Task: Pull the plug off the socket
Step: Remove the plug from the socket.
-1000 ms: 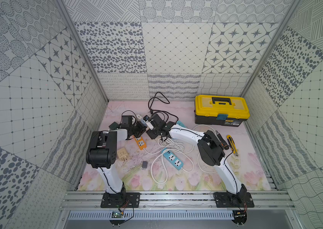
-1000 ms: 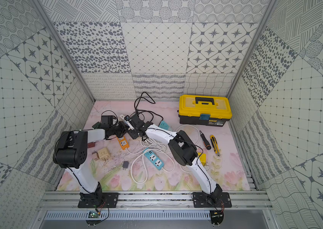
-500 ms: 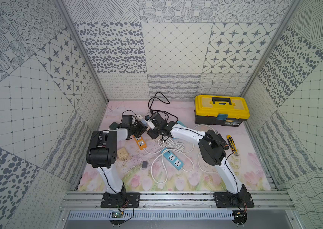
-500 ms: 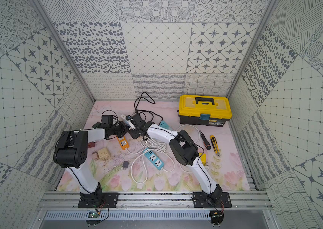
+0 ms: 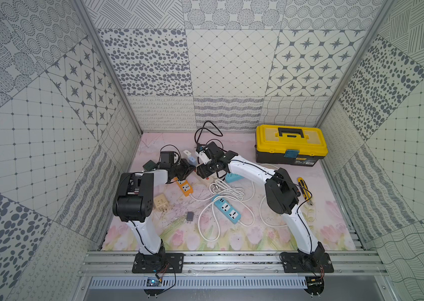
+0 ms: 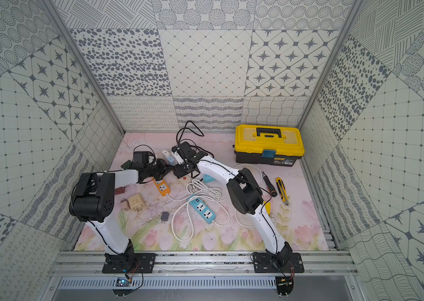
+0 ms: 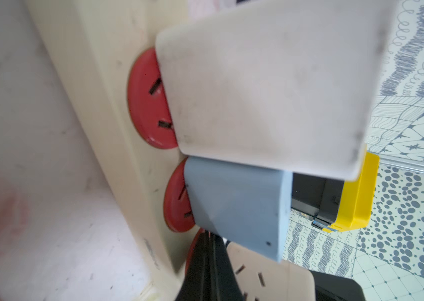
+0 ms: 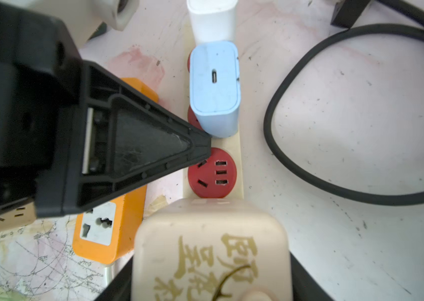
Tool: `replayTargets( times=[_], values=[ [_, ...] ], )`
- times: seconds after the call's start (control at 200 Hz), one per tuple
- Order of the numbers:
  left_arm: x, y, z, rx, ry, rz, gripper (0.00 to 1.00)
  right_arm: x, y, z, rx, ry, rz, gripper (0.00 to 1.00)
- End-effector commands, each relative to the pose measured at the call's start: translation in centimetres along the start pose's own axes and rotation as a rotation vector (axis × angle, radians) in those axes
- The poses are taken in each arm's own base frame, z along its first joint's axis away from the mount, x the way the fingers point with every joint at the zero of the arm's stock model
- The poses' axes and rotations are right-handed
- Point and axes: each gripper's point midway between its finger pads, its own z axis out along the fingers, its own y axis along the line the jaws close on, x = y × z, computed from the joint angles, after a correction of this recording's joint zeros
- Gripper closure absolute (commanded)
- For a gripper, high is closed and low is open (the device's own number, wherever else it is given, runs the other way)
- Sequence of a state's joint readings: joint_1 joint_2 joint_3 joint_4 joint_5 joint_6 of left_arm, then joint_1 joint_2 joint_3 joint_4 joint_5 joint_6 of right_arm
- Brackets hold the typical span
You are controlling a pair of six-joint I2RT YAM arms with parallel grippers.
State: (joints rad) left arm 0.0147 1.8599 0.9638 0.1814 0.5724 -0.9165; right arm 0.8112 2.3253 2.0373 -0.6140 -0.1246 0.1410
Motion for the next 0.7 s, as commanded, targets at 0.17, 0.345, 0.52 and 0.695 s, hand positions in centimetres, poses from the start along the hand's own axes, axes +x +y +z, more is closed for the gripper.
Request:
replayTargets(
  times=[0.17,0.345,0.52,0.695],
  values=[
    [3.8,10.9,-1.6,-0.455,0.036,-0.193,1.00,-10.5,4.4,-9.6,0.086,-0.347,-0.274,1.00],
    [3.8,10.9,-1.5,-0.479,0.049,-0.186,1.00,-11.1,5.3,-9.6,0.012,-0.399,-0.256,1.00],
    [3.8,10.6,-1.2,-0.525,0.118,-0.187,1.00,-12.4,5.7,-9.5,-0.135,-0.450,-0.133,1.00],
    [3.8,10.4,-1.1,-0.541,0.152,-0.193,1.00,-13.6,4.6,-10.0,-0.194,-0.461,-0.028,1.00]
  ],
)
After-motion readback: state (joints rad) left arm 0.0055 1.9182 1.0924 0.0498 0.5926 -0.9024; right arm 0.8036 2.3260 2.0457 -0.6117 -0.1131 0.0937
